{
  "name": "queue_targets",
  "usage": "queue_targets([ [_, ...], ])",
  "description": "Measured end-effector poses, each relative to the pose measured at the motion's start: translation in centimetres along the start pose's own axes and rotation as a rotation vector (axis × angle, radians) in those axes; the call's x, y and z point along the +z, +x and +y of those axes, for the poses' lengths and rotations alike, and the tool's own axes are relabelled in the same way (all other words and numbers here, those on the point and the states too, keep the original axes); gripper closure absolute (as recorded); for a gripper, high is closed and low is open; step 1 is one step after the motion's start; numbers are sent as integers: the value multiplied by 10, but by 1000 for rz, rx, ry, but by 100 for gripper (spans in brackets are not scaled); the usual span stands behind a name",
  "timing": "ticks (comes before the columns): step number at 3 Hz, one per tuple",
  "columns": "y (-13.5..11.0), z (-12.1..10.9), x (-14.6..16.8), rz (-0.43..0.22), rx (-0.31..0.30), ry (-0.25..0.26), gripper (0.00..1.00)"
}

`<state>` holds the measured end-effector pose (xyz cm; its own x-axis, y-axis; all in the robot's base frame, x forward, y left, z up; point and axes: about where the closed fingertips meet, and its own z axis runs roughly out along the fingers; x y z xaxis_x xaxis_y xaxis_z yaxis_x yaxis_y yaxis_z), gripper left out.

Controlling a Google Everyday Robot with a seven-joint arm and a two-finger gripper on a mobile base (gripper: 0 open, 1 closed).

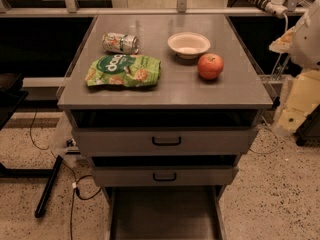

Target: Place apple into bottom drawer

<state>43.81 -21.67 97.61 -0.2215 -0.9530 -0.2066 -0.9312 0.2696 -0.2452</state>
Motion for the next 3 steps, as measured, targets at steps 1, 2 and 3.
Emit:
queue_targets([
  [1,0,0,0,0,0,0,0],
  [2,-6,-4,-1,-21,-20,9,0],
  [3,-22,-31,7,-73,-51,52,0],
])
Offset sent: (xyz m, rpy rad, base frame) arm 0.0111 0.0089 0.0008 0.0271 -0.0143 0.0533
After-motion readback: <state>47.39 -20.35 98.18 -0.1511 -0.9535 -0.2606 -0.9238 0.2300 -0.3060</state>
